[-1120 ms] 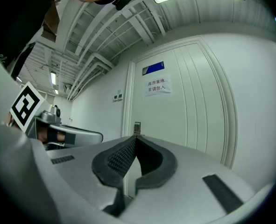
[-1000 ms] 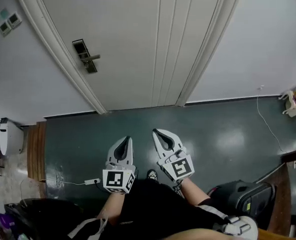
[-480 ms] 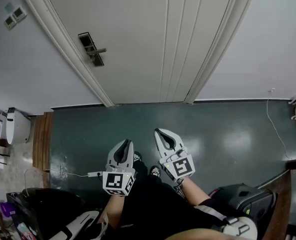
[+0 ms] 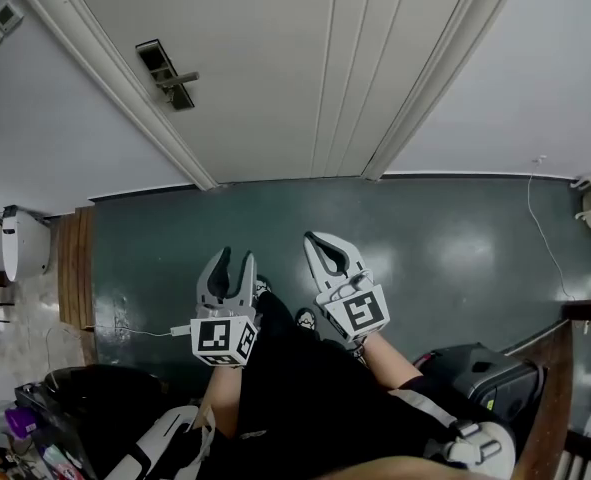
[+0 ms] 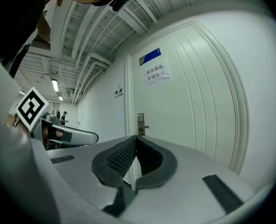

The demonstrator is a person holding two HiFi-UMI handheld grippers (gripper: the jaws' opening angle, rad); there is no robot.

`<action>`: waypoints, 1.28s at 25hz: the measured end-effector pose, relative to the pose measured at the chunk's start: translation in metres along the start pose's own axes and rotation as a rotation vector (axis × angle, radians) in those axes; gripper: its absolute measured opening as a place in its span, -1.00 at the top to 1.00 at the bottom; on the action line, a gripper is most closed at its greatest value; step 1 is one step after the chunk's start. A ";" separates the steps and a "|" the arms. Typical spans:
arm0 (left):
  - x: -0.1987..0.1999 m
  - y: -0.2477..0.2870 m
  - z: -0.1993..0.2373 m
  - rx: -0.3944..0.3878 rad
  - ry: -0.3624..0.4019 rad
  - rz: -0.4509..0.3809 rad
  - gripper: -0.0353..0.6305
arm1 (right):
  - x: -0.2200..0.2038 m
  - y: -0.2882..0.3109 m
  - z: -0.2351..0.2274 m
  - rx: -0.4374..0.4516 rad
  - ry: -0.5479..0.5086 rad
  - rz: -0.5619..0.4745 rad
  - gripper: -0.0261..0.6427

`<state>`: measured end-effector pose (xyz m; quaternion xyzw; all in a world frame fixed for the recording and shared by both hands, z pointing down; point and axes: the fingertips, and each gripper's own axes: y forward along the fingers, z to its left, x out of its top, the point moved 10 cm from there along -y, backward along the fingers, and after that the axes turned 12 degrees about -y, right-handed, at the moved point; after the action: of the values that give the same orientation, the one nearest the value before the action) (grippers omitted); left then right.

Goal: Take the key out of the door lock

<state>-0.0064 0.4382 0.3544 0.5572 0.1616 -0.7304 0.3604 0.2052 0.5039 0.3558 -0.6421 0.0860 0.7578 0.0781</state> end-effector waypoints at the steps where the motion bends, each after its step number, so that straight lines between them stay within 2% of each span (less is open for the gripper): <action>1: 0.003 0.005 0.004 0.001 -0.006 -0.008 0.45 | 0.000 0.007 -0.002 0.003 -0.001 -0.001 0.90; 5: 0.014 0.019 0.025 0.016 -0.031 -0.025 0.45 | 0.004 0.037 -0.004 0.026 -0.017 0.012 0.90; 13: 0.054 0.060 0.090 0.008 -0.028 -0.042 0.45 | 0.021 0.124 -0.004 0.044 -0.043 0.010 0.90; 17: 0.074 0.081 0.127 -0.008 -0.025 -0.021 0.38 | 0.028 0.167 -0.003 0.028 -0.036 0.025 0.90; 23: 0.101 0.102 0.180 -0.034 -0.024 -0.034 0.36 | 0.033 0.222 0.006 0.000 -0.021 0.035 0.90; 32: 0.114 0.134 0.219 -0.077 -0.047 -0.024 0.36 | 0.033 0.268 0.005 -0.035 -0.047 0.049 0.90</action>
<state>-0.0781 0.1672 0.3424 0.5239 0.1878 -0.7407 0.3764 0.1333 0.2444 0.3317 -0.6230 0.0867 0.7758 0.0503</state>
